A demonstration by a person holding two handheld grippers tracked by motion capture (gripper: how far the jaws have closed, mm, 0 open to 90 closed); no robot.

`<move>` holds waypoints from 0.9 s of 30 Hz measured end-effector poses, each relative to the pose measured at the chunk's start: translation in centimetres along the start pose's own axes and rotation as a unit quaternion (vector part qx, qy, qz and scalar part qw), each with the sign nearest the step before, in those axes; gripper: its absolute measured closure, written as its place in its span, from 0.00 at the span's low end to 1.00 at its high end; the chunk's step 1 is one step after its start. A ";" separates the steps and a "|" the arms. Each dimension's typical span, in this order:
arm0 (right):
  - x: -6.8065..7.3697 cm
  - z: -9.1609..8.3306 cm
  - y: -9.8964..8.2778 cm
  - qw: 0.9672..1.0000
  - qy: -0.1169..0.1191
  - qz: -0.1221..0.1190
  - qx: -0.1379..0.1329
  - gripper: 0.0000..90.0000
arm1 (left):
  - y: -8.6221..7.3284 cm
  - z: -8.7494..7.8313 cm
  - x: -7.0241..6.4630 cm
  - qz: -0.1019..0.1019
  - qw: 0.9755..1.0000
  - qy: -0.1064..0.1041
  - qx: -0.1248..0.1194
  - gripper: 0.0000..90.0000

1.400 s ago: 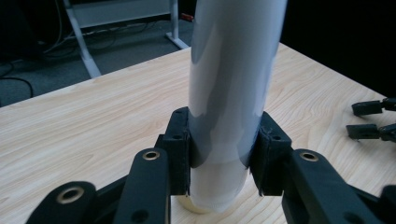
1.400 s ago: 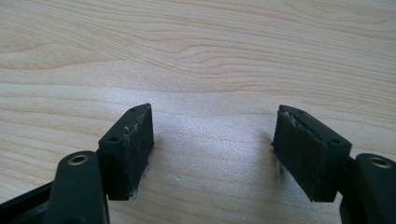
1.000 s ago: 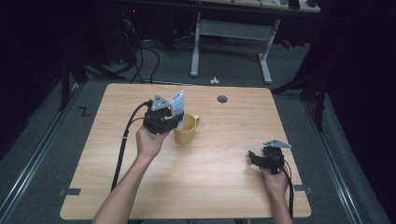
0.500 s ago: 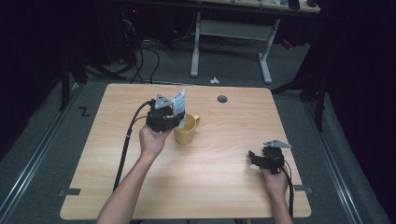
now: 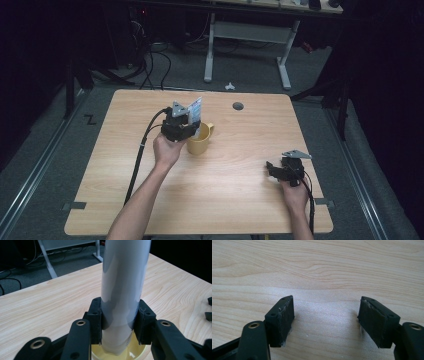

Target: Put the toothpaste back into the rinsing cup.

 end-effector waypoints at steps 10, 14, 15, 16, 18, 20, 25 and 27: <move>0.0 0.0 0.0 1.000 0.000 0.000 0.000 0.32 | -0.4 0.8 -0.1 0.002 1.000 0.000 0.004 0.71; 0.0 0.0 0.0 1.000 0.000 0.000 0.000 0.32 | -0.7 1.0 -0.1 -0.001 1.000 -0.001 0.006 0.71; 0.0 0.0 0.0 1.000 0.000 0.000 0.000 0.32 | -0.8 1.1 -0.1 -0.003 1.000 -0.001 0.007 0.71; 0.0 0.0 0.0 1.000 0.000 0.000 0.000 0.32 | -0.9 1.2 0.0 -0.003 1.000 -0.001 0.008 0.71; 0.0 0.0 0.0 1.000 0.000 0.000 0.000 0.32 | -1.1 1.3 0.1 -0.005 1.000 -0.001 0.009 0.71; 0.0 0.0 0.0 1.000 0.000 0.000 0.000 0.32 | -1.2 1.4 0.2 -0.008 1.000 -0.001 0.009 0.71; 0.0 0.0 0.0 1.000 0.000 0.000 0.000 0.32 | -1.8 1.8 0.3 -0.011 1.000 0.000 0.016 0.71; 0.0 0.0 0.0 1.000 0.000 0.000 0.000 0.32 | -1.9 2.0 0.4 -0.009 1.000 0.003 0.019 0.71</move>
Point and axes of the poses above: each handheld gripper's, and its own axes: z roughly forward along the jaws, y roughly out of its top, x roughly to its left, the point moved 9 cm from there along z, roughly forward along the jaws, and after that the axes turned 6 degrees about -z, right-handed, at the moved point
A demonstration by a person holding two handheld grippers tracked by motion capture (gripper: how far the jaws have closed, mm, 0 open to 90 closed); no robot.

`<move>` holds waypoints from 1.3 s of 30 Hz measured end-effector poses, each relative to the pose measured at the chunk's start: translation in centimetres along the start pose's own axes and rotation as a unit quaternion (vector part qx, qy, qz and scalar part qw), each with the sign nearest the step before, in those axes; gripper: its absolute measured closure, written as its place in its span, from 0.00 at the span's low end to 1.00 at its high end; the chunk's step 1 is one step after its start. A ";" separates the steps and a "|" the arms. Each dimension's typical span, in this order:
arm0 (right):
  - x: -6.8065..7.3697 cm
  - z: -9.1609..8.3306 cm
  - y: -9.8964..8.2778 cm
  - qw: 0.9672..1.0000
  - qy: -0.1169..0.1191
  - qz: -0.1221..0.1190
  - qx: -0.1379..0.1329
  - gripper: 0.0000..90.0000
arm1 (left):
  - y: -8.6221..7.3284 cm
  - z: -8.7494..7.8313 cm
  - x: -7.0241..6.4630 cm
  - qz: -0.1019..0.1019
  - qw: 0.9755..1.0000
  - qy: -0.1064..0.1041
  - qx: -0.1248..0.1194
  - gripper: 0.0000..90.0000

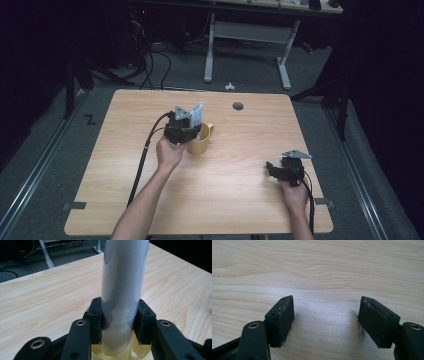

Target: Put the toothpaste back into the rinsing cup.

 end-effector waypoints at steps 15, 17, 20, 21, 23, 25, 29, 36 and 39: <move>0.0 0.0 0.0 1.000 0.000 0.000 0.000 0.32 | -0.7 0.8 -0.2 0.000 1.000 0.000 0.006 0.71; 0.0 0.0 0.0 1.000 0.000 0.000 0.000 0.32 | -0.9 1.0 -0.2 -0.001 1.000 0.001 0.009 0.71; 0.0 0.0 0.0 1.000 0.000 0.000 0.000 0.32 | -1.1 1.2 -0.1 -0.003 1.000 0.002 0.011 0.71; 0.0 0.0 0.0 1.000 0.000 0.000 0.000 0.32 | -1.2 1.2 -0.1 -0.003 1.000 0.002 0.011 0.71; 0.0 0.0 0.0 1.000 0.000 0.000 0.000 0.32 | -1.3 1.3 -0.1 -0.003 1.000 0.003 0.012 0.71; 0.0 0.0 0.0 1.000 0.000 0.000 0.000 0.32 | -1.4 1.4 0.0 -0.002 1.000 0.005 0.014 0.70; 0.0 0.0 0.0 1.000 0.000 0.000 0.000 0.32 | -1.6 1.5 0.1 -0.004 1.000 0.008 0.014 0.70; 0.0 0.0 0.0 1.000 0.000 0.000 0.000 0.32 | -2.0 1.9 0.3 -0.001 1.000 0.014 0.025 0.70; 0.0 0.0 0.0 1.000 0.000 0.000 0.000 0.32 | -2.1 2.0 0.3 0.002 1.000 0.016 0.027 0.70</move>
Point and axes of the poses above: each handheld gripper's, and its own axes: z roughly forward along the jaws, y roughly out of its top, x roughly to its left, the point moved 9 cm from there along z, roughly forward along the jaws, and after that the axes turned 6 degrees about -z, right-handed, at the moved point
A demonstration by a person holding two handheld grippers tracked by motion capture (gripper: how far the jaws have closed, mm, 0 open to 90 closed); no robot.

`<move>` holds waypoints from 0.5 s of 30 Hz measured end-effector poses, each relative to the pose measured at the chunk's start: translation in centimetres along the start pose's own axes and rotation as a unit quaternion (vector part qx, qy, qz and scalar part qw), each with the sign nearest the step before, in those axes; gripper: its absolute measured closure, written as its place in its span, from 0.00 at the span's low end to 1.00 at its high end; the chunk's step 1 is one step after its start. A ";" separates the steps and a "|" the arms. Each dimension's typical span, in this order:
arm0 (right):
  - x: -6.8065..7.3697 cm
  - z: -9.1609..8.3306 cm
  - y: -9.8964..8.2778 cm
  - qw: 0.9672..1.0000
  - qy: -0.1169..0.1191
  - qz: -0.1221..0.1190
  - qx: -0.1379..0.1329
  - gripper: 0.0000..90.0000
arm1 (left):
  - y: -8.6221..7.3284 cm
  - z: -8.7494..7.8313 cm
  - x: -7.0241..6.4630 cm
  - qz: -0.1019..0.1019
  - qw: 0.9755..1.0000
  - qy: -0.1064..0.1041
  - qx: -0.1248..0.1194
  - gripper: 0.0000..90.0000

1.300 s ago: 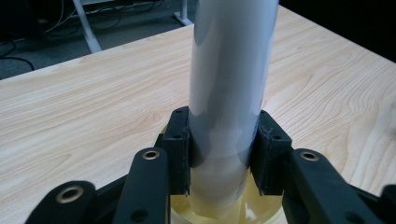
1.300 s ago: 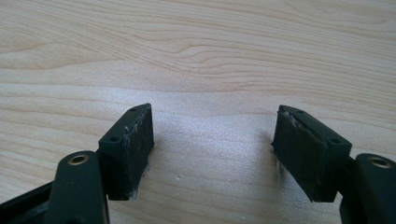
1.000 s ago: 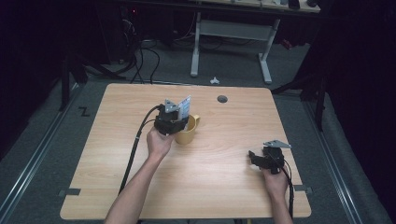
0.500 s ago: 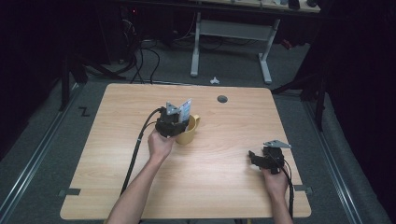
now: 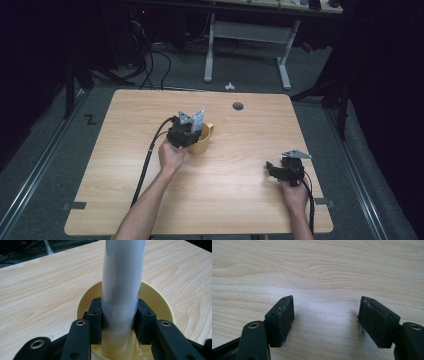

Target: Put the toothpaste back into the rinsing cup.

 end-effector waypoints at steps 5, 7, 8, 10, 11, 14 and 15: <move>0.0 0.0 0.0 1.000 0.000 0.000 0.000 0.32 | -0.1 0.2 0.1 0.001 1.000 0.001 0.002 0.70; 0.0 0.0 0.0 1.000 0.000 0.001 0.000 0.32 | -0.2 0.3 0.0 -0.002 1.000 0.001 0.006 0.70; 0.0 0.0 0.0 1.000 0.000 0.000 0.000 0.32 | -0.3 0.4 0.0 -0.002 1.000 0.001 0.007 0.70; 0.0 0.0 0.0 1.000 0.000 0.000 0.000 0.32 | -0.3 0.4 0.0 -0.002 1.000 0.002 0.008 0.70; 0.0 0.0 0.0 1.000 0.000 0.001 0.000 0.32 | -0.3 0.5 0.0 -0.003 1.000 0.002 0.007 0.70; 0.0 0.0 0.0 1.000 0.000 0.002 0.000 0.32 | -0.3 0.5 0.1 -0.003 1.000 0.002 0.008 0.70; 0.0 0.0 0.0 1.000 0.000 0.001 0.000 0.32 | -0.3 0.5 0.1 -0.004 1.000 0.001 0.009 0.70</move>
Point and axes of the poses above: each handheld gripper's, and its own axes: z roughly forward along the jaws, y roughly out of its top, x roughly to its left, the point moved 9 cm from there along z, roughly forward along the jaws, and after that the axes turned 6 degrees about -z, right-handed, at the moved point
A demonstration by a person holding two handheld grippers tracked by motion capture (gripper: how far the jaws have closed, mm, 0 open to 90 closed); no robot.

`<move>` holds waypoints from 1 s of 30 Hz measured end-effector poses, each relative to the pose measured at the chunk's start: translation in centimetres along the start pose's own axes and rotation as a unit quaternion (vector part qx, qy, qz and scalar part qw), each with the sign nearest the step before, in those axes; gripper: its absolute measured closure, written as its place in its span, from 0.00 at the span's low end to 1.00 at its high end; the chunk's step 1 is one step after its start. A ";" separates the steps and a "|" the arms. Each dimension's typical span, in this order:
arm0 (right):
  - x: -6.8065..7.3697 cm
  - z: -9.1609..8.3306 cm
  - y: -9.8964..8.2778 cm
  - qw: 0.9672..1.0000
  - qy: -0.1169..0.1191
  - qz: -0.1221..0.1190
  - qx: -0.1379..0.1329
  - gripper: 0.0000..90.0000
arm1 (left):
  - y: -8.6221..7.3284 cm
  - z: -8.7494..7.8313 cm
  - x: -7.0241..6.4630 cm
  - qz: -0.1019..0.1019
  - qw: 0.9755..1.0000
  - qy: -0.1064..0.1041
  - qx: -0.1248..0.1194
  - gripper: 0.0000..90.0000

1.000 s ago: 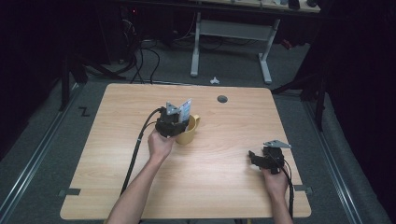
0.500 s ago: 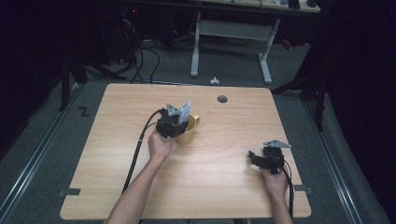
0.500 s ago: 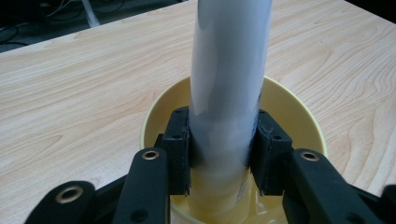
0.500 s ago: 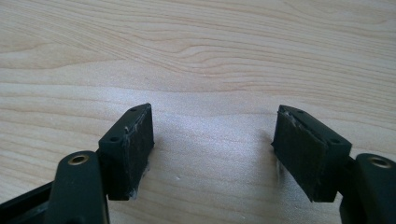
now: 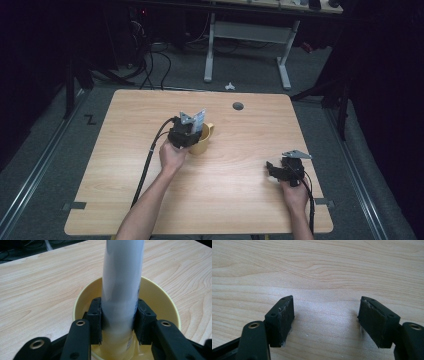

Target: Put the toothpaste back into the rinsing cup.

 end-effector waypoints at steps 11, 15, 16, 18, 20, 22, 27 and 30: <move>0.0 0.0 0.0 1.000 0.000 0.000 0.000 0.32 | 0.0 0.0 0.1 -0.001 1.000 0.003 0.006 0.70; 0.0 0.0 0.0 1.000 0.000 0.000 0.000 0.32 | 0.0 0.0 0.1 0.000 1.000 0.005 0.009 0.69; 0.0 0.0 0.0 1.000 0.000 0.000 0.000 0.32 | 0.0 0.0 0.1 0.000 1.000 0.006 0.009 0.69; 0.0 0.0 0.0 1.000 0.000 0.000 0.000 0.32 | -0.1 0.0 0.1 0.000 1.000 0.007 0.010 0.69; 0.0 0.0 0.0 1.000 0.000 0.000 0.000 0.32 | -0.1 0.0 0.1 0.000 1.000 0.008 0.010 0.69; 0.0 0.0 0.0 1.000 0.000 0.000 0.000 0.32 | 0.0 0.0 0.1 0.002 1.000 0.009 0.011 0.68; 0.0 0.0 0.0 1.000 0.000 0.000 0.000 0.32 | 0.0 0.0 0.1 -0.002 1.000 0.004 0.012 0.68; 0.0 0.0 0.0 1.000 0.000 0.000 0.000 0.32 | 0.0 0.0 0.1 -0.002 1.000 0.003 0.012 0.68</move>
Point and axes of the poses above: each handheld gripper's, and its own axes: z roughly forward along the jaws, y roughly out of its top, x roughly to its left, the point moved 9 cm from there along z, roughly forward along the jaws, and after that the axes turned 6 degrees about -z, right-handed, at the moved point
